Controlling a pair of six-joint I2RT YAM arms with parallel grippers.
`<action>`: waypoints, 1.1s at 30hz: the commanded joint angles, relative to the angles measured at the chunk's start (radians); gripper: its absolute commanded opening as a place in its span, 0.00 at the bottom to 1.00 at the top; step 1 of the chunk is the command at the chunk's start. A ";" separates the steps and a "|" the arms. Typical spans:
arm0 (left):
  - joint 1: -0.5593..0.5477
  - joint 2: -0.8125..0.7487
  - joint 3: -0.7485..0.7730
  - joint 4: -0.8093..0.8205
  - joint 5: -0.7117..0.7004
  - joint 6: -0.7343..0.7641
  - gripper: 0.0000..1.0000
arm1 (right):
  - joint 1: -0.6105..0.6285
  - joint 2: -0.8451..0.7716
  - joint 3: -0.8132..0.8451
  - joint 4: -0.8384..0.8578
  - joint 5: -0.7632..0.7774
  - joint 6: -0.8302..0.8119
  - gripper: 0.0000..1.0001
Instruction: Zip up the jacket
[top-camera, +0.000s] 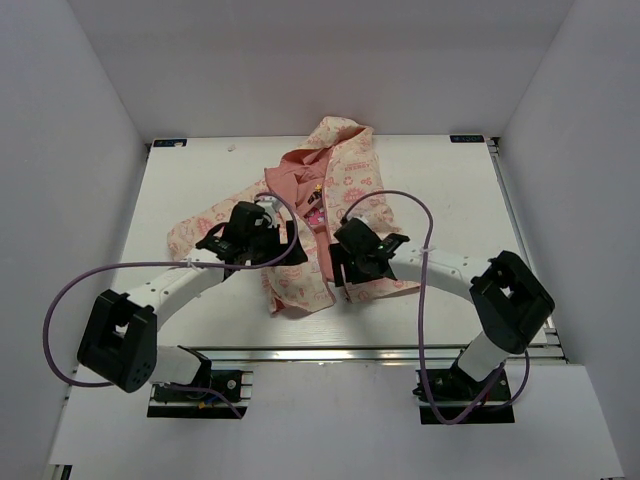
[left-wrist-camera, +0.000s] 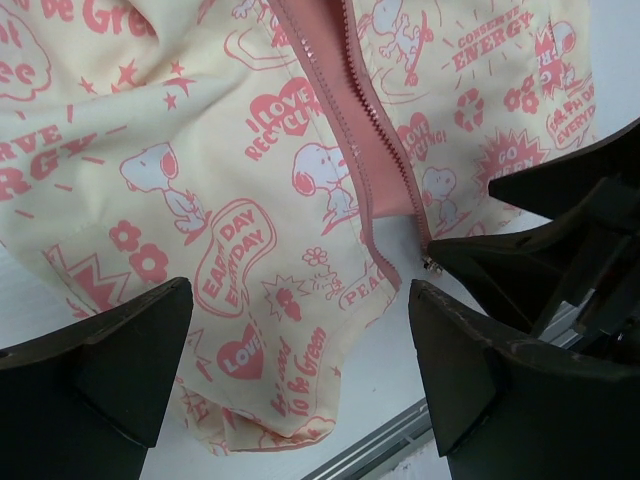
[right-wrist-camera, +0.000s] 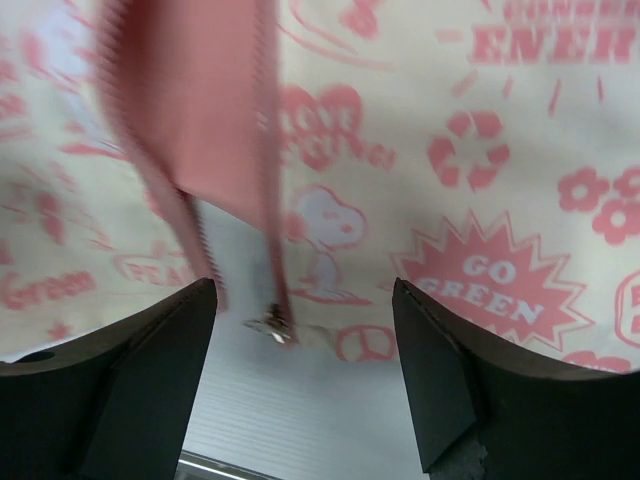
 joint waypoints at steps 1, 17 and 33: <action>-0.009 -0.029 -0.010 -0.004 0.022 -0.002 0.98 | 0.039 0.017 0.090 -0.014 0.068 0.030 0.77; -0.010 -0.093 -0.031 -0.027 -0.021 -0.010 0.98 | 0.167 0.049 0.112 -0.315 0.329 0.215 0.64; -0.010 -0.116 -0.045 -0.030 -0.009 -0.007 0.98 | 0.217 -0.124 -0.080 -0.217 0.246 0.251 0.67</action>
